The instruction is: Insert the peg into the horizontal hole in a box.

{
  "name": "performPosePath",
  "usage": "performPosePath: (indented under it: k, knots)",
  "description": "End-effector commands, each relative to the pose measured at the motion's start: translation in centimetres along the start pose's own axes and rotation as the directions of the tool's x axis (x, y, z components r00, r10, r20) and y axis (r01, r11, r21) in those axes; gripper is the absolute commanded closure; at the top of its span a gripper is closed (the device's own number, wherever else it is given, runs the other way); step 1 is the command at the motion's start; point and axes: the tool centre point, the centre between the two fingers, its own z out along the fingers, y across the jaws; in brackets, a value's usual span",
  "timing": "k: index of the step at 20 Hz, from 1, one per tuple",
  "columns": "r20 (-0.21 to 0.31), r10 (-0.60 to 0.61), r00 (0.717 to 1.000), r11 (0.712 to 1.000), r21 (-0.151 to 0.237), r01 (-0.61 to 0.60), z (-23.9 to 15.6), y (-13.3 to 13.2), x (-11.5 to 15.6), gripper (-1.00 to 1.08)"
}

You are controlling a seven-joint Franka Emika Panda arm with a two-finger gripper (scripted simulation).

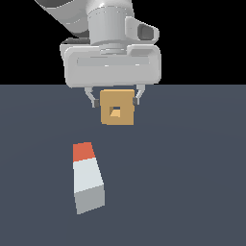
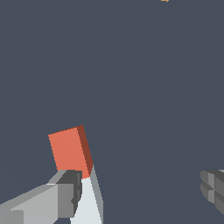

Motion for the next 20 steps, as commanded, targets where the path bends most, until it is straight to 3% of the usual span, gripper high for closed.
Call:
performPosePath:
  k: [1,10,20]
  knots:
    - [0.001,-0.031,1.000,0.999,0.006,0.031,1.0,-1.0,-1.2,-0.92]
    - [0.003,-0.160,0.987,0.987,0.028,0.160,4.9,-4.4,-6.4,-0.92]
    - [0.004,-0.242,0.970,0.969,0.042,0.241,7.4,-6.2,-10.1,-0.92]
